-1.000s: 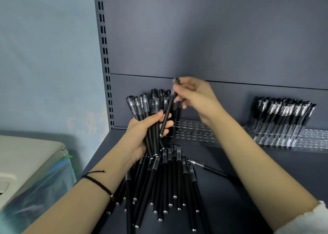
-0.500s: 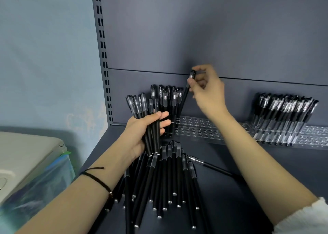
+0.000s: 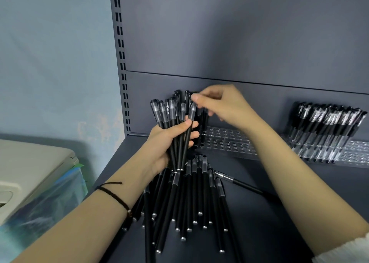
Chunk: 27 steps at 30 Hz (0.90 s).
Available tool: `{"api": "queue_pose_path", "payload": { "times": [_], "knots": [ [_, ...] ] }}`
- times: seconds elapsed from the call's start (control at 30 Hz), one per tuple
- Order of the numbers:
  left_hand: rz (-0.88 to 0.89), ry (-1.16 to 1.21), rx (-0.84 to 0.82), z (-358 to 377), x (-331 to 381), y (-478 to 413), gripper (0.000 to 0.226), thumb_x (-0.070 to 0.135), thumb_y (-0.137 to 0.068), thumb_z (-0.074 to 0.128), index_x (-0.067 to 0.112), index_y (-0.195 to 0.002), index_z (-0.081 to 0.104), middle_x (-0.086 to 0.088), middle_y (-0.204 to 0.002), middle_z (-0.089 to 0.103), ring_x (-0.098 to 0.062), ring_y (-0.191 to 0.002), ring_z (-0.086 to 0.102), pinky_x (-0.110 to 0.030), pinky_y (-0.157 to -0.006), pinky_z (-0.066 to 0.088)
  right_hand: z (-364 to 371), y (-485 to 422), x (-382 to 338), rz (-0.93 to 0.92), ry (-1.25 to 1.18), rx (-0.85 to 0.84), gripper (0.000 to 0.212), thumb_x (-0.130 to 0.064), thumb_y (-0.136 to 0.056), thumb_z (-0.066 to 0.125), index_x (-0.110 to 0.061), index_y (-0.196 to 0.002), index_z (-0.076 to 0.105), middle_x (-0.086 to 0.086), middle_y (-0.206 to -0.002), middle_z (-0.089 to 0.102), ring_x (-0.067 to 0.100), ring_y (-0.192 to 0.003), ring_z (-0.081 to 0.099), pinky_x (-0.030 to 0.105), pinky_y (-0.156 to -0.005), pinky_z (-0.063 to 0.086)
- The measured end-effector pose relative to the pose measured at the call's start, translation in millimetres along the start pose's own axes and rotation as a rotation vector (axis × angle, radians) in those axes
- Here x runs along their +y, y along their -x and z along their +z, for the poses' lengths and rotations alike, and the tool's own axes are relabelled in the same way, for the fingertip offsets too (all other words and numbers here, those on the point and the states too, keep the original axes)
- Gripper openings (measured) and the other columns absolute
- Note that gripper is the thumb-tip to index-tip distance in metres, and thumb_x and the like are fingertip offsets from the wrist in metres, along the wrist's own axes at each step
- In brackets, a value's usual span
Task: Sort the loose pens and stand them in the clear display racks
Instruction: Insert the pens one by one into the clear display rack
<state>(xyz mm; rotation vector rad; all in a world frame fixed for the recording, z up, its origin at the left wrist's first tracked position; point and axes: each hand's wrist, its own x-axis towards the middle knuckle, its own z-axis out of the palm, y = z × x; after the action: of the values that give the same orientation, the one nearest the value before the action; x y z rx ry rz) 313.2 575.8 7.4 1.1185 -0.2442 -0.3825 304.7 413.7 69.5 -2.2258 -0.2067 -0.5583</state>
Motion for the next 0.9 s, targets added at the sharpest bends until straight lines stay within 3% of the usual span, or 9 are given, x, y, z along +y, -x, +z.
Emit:
{"api": "queue_pose_path", "payload": {
  "times": [0.13,0.2,0.3,0.4,0.5,0.7,0.83,0.9],
  "knots": [
    [0.006,0.008,-0.008,1.4,-0.2,1.1,0.021,0.014,-0.088,0.066,0.004,-0.107,0.069,-0.002,-0.095,0.077,-0.013,-0.079,0.074,-0.022,-0.062,0.057,5.4,-0.5,1.2,0.080,-0.154,-0.064,0.001,-0.016,-0.087,0.070,-0.018,-0.087,0.070,-0.008,-0.070,0.068,0.003,-0.050,0.053,0.016,-0.039,0.034],
    [-0.016,0.055,-0.010,1.4,-0.4,1.1,0.014,0.015,-0.088,0.066,0.007,-0.096,0.074,-0.006,-0.096,0.077,-0.016,-0.078,0.074,-0.024,-0.063,0.059,0.8,-2.9,1.3,0.110,-0.341,0.048,0.006,-0.009,-0.089,0.066,-0.014,-0.090,0.068,-0.005,-0.073,0.067,0.003,-0.049,0.053,0.016,-0.038,0.034],
    [-0.066,0.137,0.024,0.9,-0.4,0.3,0.015,0.020,-0.087,0.067,0.010,-0.081,0.077,-0.011,-0.094,0.076,-0.017,-0.074,0.074,-0.025,-0.065,0.061,-14.3,-7.2,2.2,0.084,-0.510,0.348,0.011,-0.004,-0.093,0.060,-0.014,-0.091,0.064,-0.003,-0.075,0.063,0.002,-0.046,0.052,0.017,-0.038,0.035],
    [-0.072,0.134,0.060,-0.3,-0.2,-0.4,0.019,0.024,-0.088,0.067,0.011,-0.102,0.070,-0.011,-0.092,0.076,-0.016,-0.071,0.074,-0.026,-0.066,0.061,-25.5,-9.7,9.4,0.002,-0.378,0.552,0.009,-0.005,-0.095,0.057,-0.012,-0.095,0.063,-0.003,-0.075,0.061,0.001,-0.045,0.049,0.016,-0.041,0.038],
    [-0.071,0.088,0.099,-1.0,-1.1,-1.8,0.025,0.024,-0.089,0.068,0.009,-0.109,0.068,-0.005,-0.083,0.076,-0.011,-0.057,0.066,-0.023,-0.057,0.058,-27.6,-10.6,14.9,-0.040,-0.221,0.549,0.009,-0.007,-0.094,0.059,-0.013,-0.098,0.065,-0.005,-0.077,0.061,-0.001,-0.049,0.051,0.012,-0.049,0.042],
    [-0.061,-0.015,0.138,-3.7,-2.3,-5.8,0.021,0.026,-0.085,0.073,0.007,-0.091,0.068,0.002,-0.072,0.073,-0.005,-0.046,0.053,-0.018,-0.046,0.047,-19.0,-13.4,26.4,-0.092,-0.068,0.504,0.013,-0.013,-0.091,0.063,-0.025,-0.092,0.065,-0.012,-0.078,0.064,0.011,-0.067,0.057,0.026,-0.069,0.051],
    [-0.047,-0.012,0.140,-5.0,-2.8,-6.7,0.019,0.026,-0.084,0.074,0.008,-0.082,0.069,0.001,-0.074,0.073,-0.006,-0.047,0.053,-0.018,-0.047,0.047,-16.0,-13.4,26.1,-0.110,-0.093,0.507,0.012,-0.011,-0.092,0.063,-0.022,-0.093,0.065,-0.012,-0.078,0.063,0.008,-0.062,0.056,0.020,-0.064,0.048],
    [-0.041,0.013,0.144,-6.5,-2.1,-7.0,0.021,0.027,-0.083,0.075,0.011,-0.071,0.074,0.000,-0.073,0.071,-0.007,-0.048,0.054,-0.018,-0.048,0.048,-13.9,-13.5,26.7,-0.112,-0.092,0.508,0.012,-0.011,-0.092,0.063,-0.023,-0.093,0.065,-0.012,-0.078,0.063,0.009,-0.065,0.057,0.024,-0.066,0.051]
  ]
}}
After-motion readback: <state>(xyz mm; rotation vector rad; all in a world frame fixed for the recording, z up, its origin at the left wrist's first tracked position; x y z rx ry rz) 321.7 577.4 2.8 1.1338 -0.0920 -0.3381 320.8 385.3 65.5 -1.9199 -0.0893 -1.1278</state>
